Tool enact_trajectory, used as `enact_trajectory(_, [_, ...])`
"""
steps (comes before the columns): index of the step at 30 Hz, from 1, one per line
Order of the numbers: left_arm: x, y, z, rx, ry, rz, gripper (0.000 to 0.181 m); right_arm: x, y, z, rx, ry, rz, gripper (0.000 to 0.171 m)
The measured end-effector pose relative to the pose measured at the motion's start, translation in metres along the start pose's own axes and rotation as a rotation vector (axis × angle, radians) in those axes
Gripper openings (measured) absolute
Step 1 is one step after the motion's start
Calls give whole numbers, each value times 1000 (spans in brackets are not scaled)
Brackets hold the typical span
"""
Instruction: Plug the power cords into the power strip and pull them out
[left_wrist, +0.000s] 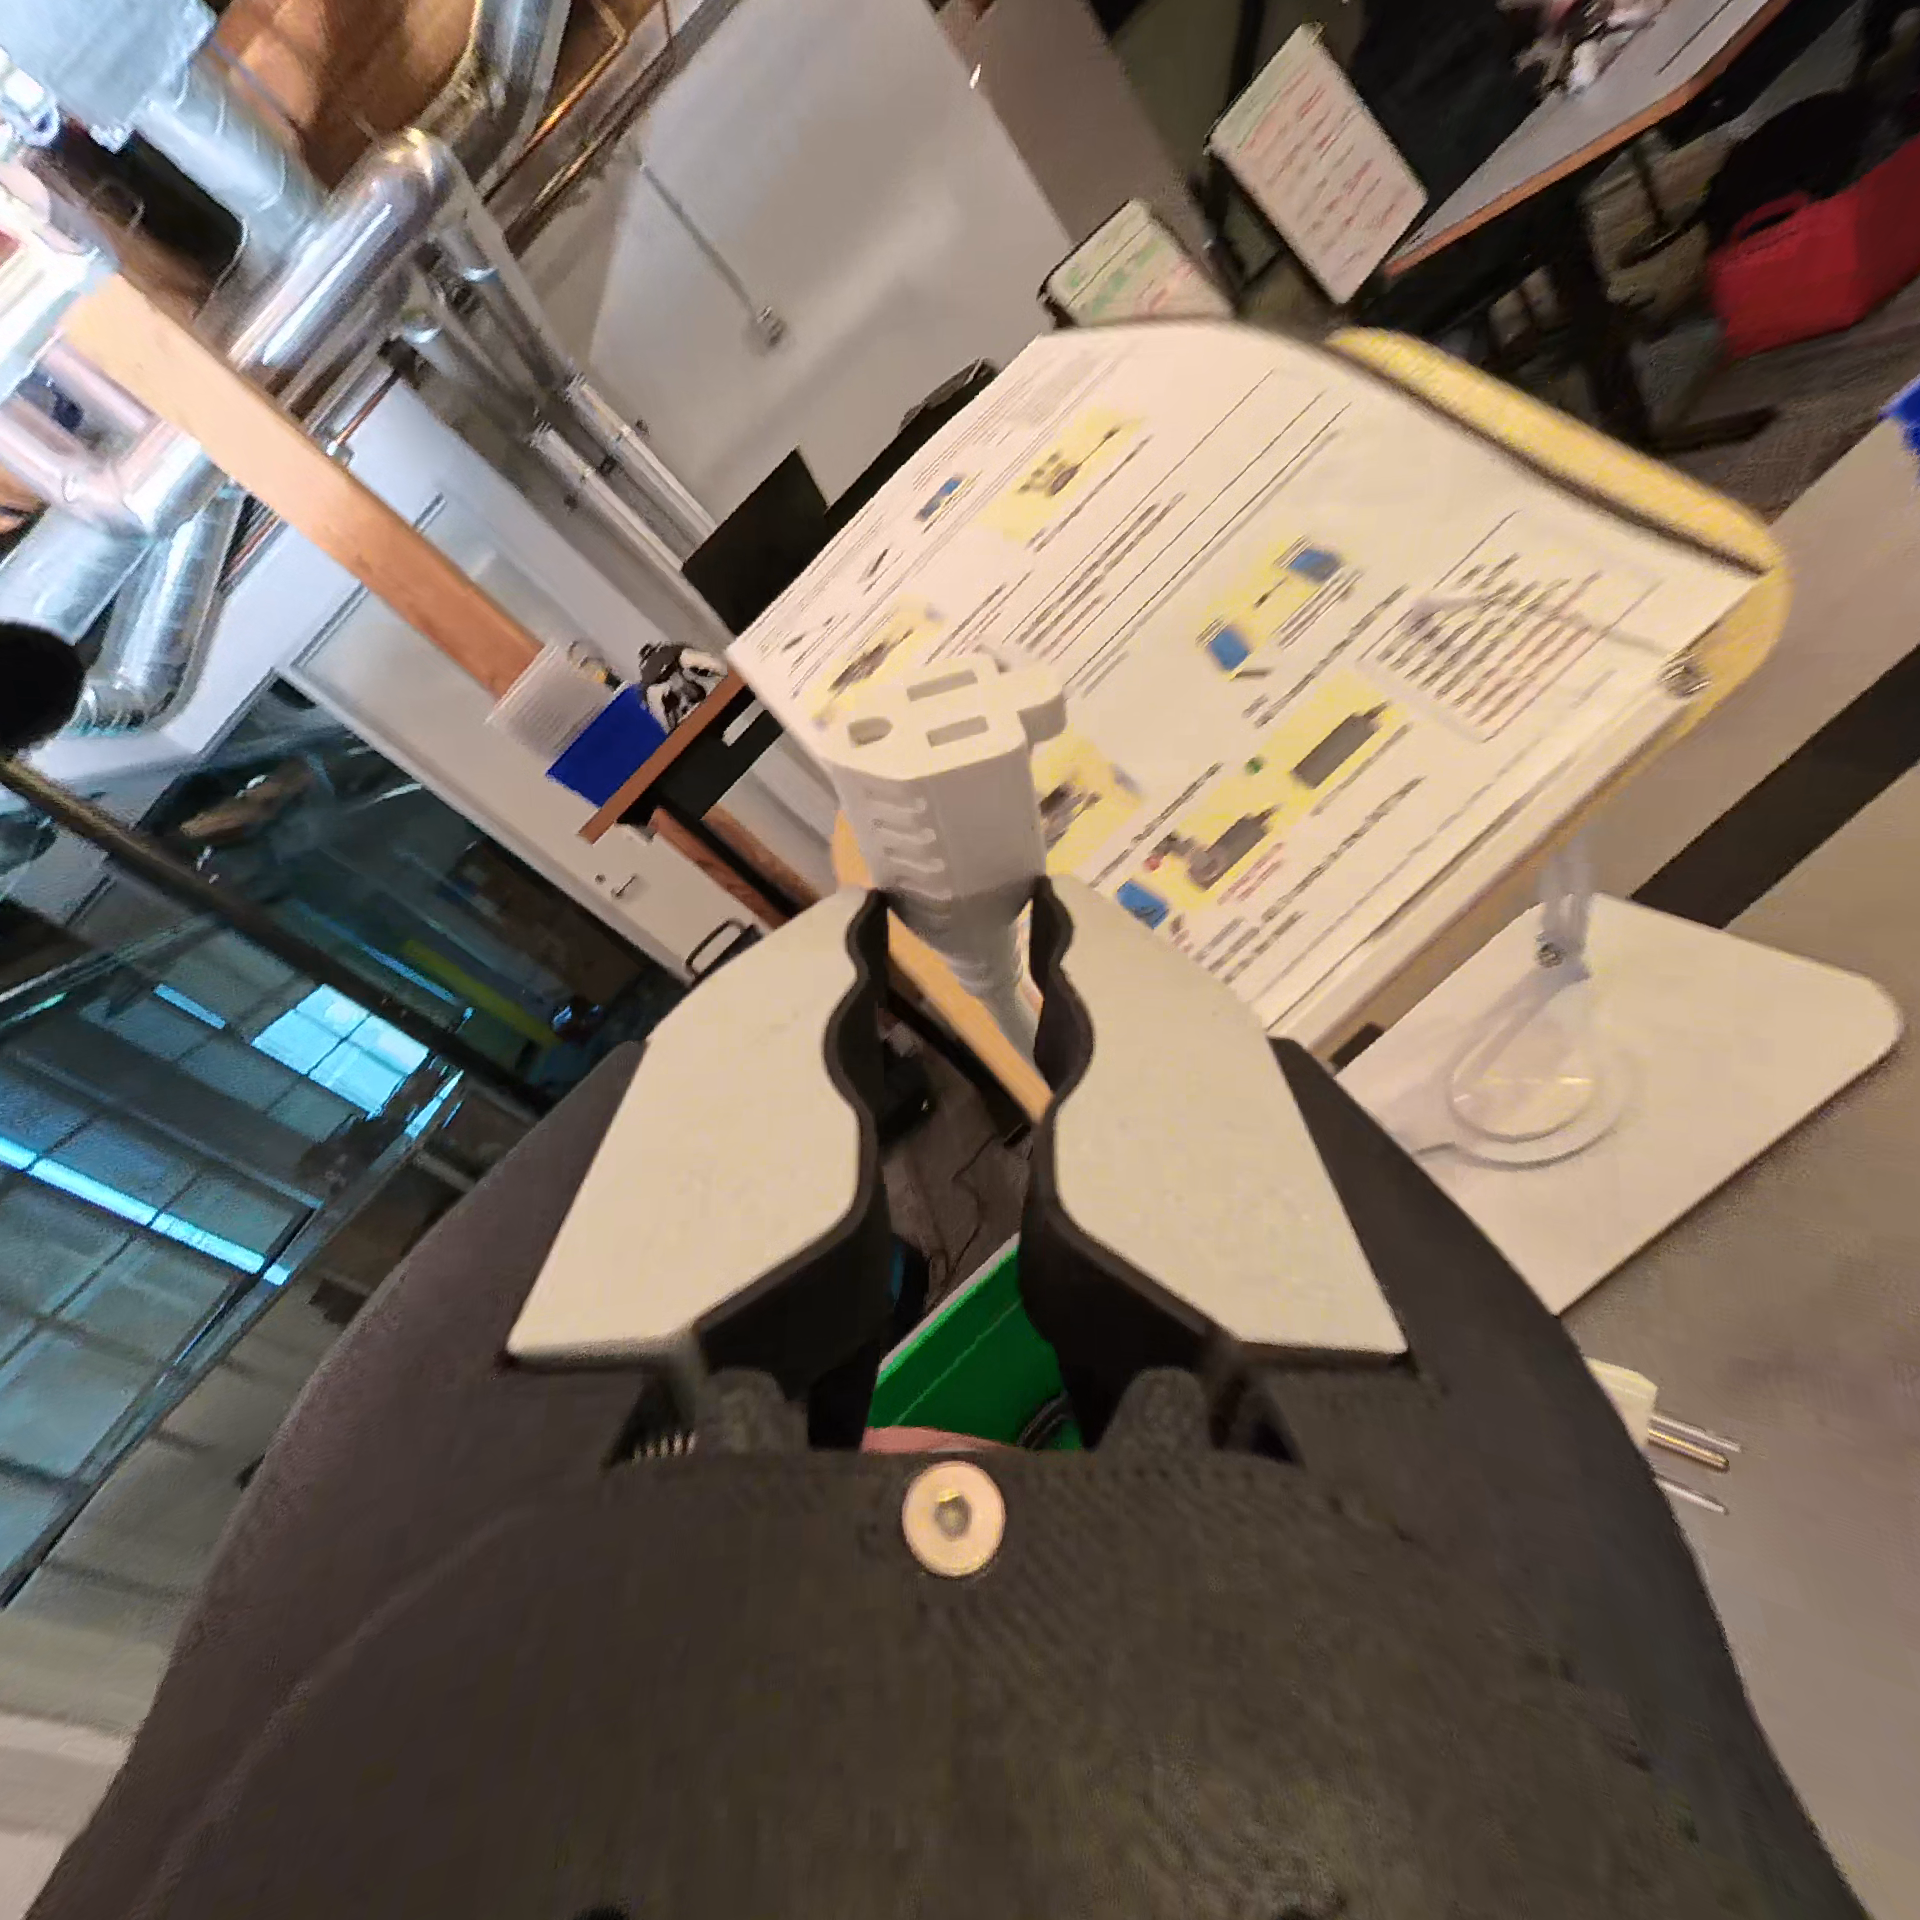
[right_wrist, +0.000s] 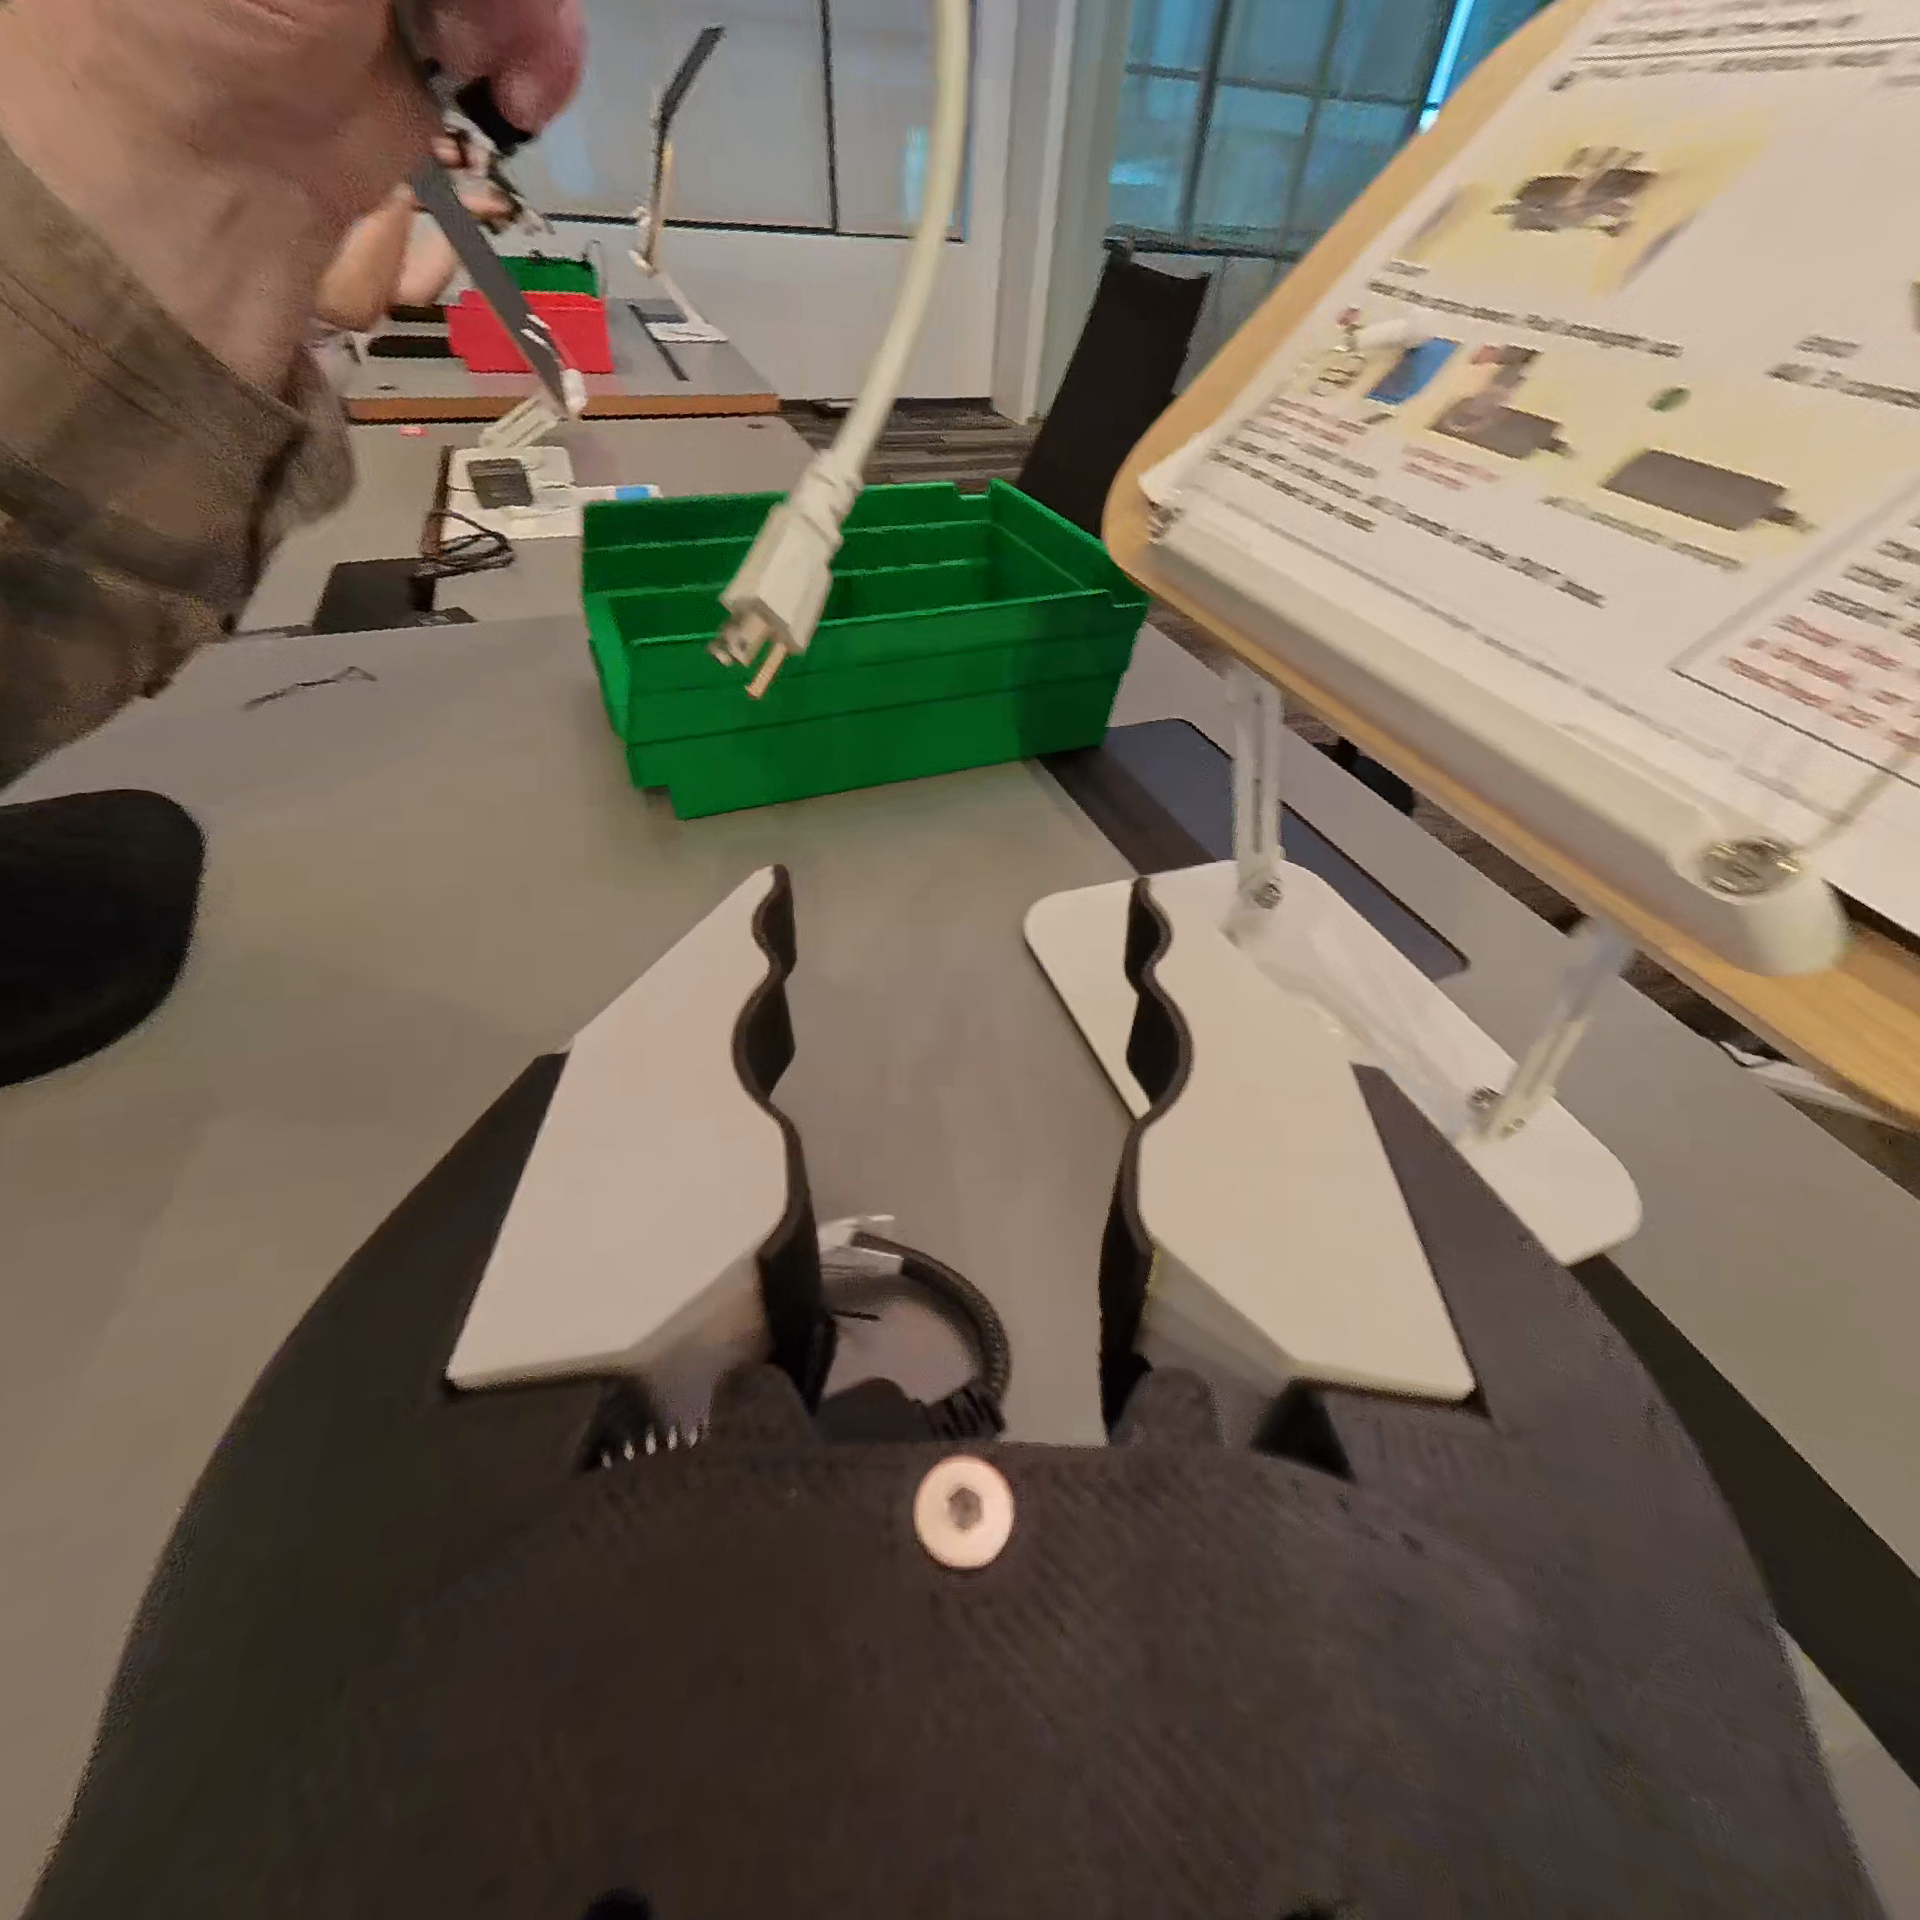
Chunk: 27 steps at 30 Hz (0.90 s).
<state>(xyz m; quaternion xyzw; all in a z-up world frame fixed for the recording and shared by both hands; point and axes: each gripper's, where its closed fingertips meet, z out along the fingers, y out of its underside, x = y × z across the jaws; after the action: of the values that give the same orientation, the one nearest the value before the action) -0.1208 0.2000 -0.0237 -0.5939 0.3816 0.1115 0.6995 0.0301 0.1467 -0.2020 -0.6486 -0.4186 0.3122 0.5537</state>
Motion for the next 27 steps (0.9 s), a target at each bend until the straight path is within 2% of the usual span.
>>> enact_trajectory(6, [74, -55, 0, 110, 119, 14, 25, -28, -5, 12, -34, -58, 20, 70])
enact_trajectory(13, [151, -111, -12, 234, 228, 68, 26, -43, 11, 23, -79, -132, 103, 59])
enact_trajectory(21, [184, -134, -28, 305, 275, 144, 26, -32, 11, 16, -8, -197, 255, 4])
enact_trajectory(27, [209, -148, -42, 349, 315, 225, 26, -28, 2, 8, 59, -224, 266, 0])
